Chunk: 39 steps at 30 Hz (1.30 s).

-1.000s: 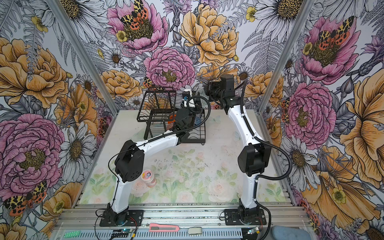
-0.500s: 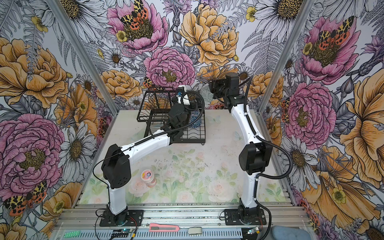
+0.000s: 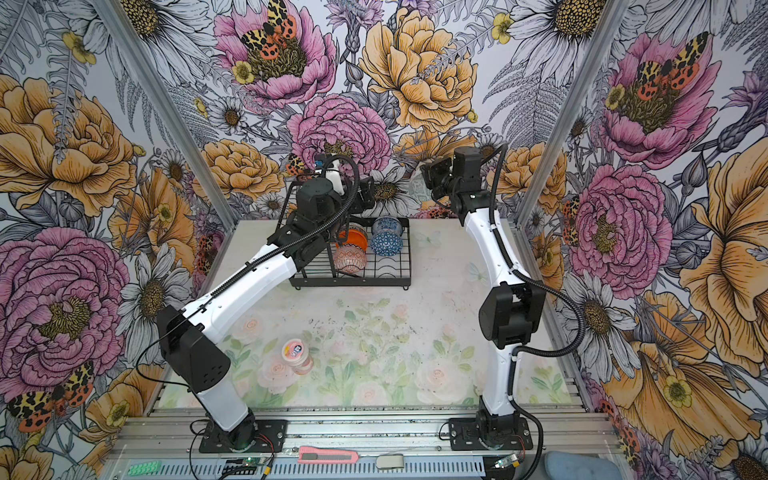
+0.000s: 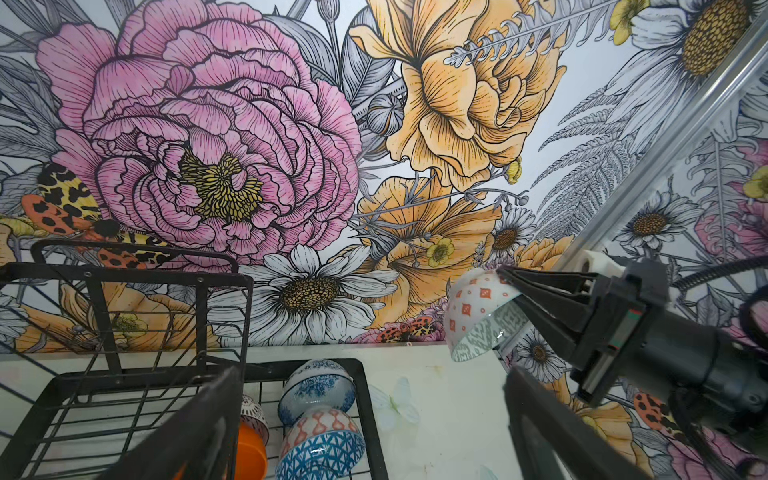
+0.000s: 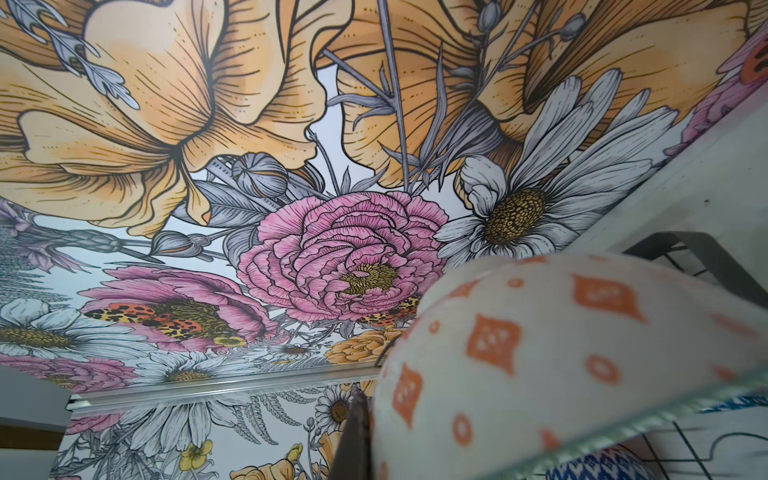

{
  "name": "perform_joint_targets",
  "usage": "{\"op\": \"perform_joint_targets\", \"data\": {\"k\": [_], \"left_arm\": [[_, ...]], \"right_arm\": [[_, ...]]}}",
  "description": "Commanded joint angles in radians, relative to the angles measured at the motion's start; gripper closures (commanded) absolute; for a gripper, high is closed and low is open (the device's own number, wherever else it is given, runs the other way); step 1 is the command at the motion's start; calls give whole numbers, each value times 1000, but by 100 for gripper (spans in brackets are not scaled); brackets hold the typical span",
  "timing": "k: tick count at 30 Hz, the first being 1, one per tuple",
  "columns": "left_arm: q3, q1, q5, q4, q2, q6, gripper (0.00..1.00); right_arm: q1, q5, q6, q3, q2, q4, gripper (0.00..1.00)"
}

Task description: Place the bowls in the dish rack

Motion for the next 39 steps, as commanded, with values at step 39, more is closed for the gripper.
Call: {"op": "perform_joint_targets", "data": {"k": [39], "left_arm": [[-188, 139, 334, -169, -154, -189, 1]], "right_arm": [[296, 283, -137, -830, -157, 768, 100]]}}
